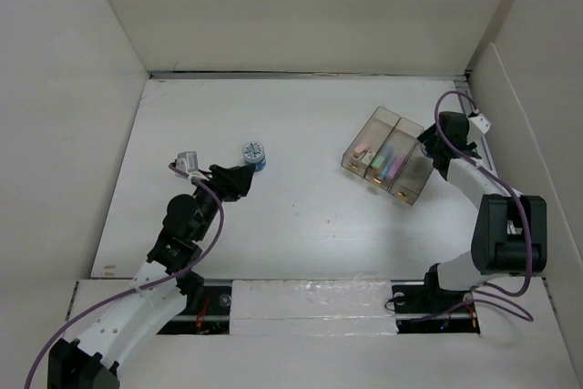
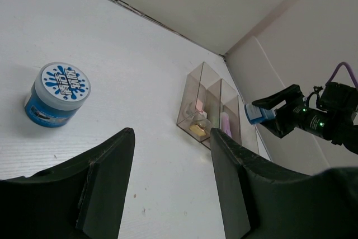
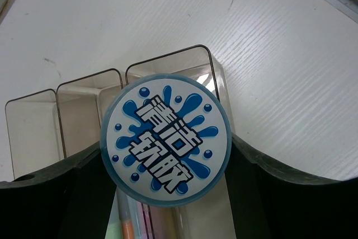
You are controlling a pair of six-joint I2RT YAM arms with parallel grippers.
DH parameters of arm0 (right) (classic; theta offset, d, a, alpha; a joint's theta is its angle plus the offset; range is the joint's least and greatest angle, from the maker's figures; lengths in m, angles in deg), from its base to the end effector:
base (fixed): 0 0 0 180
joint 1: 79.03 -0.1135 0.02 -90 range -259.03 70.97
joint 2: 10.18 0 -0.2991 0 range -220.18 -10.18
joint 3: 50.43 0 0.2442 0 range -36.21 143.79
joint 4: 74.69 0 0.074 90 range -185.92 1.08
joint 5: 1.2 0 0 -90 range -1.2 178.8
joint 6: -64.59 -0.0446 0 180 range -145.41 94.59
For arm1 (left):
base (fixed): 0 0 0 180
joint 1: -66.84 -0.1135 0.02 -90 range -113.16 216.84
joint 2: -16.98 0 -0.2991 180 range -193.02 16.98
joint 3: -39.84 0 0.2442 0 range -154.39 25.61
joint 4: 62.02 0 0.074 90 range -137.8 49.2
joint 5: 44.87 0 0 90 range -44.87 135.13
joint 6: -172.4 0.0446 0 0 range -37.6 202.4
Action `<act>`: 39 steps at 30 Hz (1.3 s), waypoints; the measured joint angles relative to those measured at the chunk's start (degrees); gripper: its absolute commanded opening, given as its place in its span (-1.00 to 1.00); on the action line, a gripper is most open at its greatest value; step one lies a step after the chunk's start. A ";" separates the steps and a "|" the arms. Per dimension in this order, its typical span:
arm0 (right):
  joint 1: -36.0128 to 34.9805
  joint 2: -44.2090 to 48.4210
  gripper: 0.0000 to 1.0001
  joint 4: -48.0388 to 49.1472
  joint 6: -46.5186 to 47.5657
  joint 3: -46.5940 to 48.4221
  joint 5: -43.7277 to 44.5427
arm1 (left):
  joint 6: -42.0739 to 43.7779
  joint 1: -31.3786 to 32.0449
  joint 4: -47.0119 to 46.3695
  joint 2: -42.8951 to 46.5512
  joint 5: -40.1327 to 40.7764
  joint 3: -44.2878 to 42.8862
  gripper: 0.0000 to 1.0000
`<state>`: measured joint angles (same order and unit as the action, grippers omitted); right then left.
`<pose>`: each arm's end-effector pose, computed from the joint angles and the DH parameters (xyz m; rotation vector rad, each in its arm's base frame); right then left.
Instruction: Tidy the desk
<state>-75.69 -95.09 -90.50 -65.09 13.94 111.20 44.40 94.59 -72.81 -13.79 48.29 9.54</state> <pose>0.3134 -0.0353 0.2574 0.9844 1.9131 -0.0652 0.1107 -0.0555 0.2857 -0.1776 1.4423 -0.9113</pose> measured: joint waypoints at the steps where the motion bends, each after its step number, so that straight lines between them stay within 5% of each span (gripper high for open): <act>1: 0.00 0.00 0.16 -0.02 0.00 0.00 -0.17 | 0.00 0.00 0.02 0.00 0.00 0.00 0.04; 4: 0.00 0.13 0.29 -0.09 0.00 0.00 -0.83 | 0.00 0.00 0.00 0.00 0.04 0.00 0.04; 22: -0.42 3.13 0.31 0.26 0.66 -0.04 -1.20 | 0.02 0.00 0.02 -0.15 0.13 0.00 0.03; 39: 1.09 0.37 0.87 -1.31 0.87 0.04 -2.91 | 0.02 0.00 0.02 -0.15 0.13 0.00 0.03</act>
<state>-74.60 -94.72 -91.81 -64.22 13.99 108.29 44.42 94.59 -72.79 -13.94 48.42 9.54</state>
